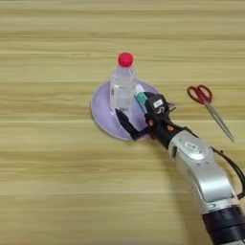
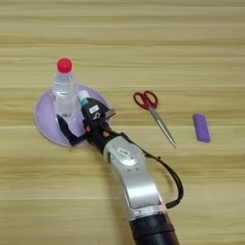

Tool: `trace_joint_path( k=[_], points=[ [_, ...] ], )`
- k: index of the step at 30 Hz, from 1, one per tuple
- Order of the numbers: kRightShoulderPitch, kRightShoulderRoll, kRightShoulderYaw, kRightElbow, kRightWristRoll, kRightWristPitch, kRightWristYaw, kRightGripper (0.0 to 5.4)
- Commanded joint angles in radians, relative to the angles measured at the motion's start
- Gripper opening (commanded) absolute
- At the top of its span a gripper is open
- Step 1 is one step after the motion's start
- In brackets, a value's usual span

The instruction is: Move the objects on the table

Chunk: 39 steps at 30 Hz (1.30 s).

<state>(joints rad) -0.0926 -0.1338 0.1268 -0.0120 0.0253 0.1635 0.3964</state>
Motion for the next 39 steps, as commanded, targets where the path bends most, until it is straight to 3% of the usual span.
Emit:
trace_joint_path(
  k=[1, 22, 37, 39],
  points=[
    [-0.101, 0.017, -0.016, -0.007, 0.013, -0.026, -0.025, 5.36],
    [-0.235, 0.040, -0.009, 0.127, 0.030, -0.075, 0.031, 5.36],
    [-0.321, 0.066, -0.053, 0.315, 0.037, -0.213, 0.020, 5.36],
    [-0.331, 0.066, -0.065, 0.341, 0.040, -0.229, 0.016, 5.10]
  ],
)
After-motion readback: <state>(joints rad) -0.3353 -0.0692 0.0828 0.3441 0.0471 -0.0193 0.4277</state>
